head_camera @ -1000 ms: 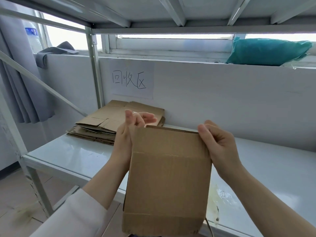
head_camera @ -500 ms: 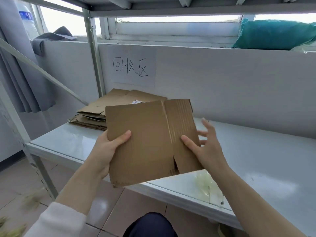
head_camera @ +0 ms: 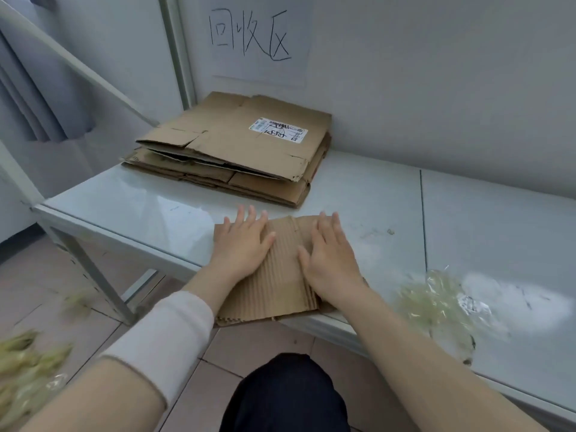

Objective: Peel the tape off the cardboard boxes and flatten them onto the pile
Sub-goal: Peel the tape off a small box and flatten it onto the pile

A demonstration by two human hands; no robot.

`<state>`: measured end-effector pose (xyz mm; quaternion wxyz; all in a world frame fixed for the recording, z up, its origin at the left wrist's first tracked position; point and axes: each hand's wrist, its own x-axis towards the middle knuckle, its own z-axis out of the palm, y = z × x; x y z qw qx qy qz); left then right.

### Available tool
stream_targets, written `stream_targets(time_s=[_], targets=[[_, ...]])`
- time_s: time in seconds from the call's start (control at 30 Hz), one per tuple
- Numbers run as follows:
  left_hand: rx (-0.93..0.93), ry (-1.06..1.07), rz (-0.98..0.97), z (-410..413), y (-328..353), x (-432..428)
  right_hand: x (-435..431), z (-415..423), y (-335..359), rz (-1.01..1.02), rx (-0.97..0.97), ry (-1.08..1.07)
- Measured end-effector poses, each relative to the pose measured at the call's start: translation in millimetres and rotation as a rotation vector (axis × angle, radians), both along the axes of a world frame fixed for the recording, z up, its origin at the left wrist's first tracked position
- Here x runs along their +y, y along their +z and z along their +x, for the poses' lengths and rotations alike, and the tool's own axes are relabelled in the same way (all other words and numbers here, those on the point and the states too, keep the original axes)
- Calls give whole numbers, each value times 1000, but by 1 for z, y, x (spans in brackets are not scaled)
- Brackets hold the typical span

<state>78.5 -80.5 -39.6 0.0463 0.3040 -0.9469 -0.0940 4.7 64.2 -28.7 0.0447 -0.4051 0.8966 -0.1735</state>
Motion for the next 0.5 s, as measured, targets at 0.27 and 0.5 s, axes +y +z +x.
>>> stream_targets(time_s=[0.27,0.5], targets=[[-91,128,44,-20,-8,-18,10,1,-18,155,28,83],[-106,186,5,-21,-7,-16,20,8,-23,151,68,43]])
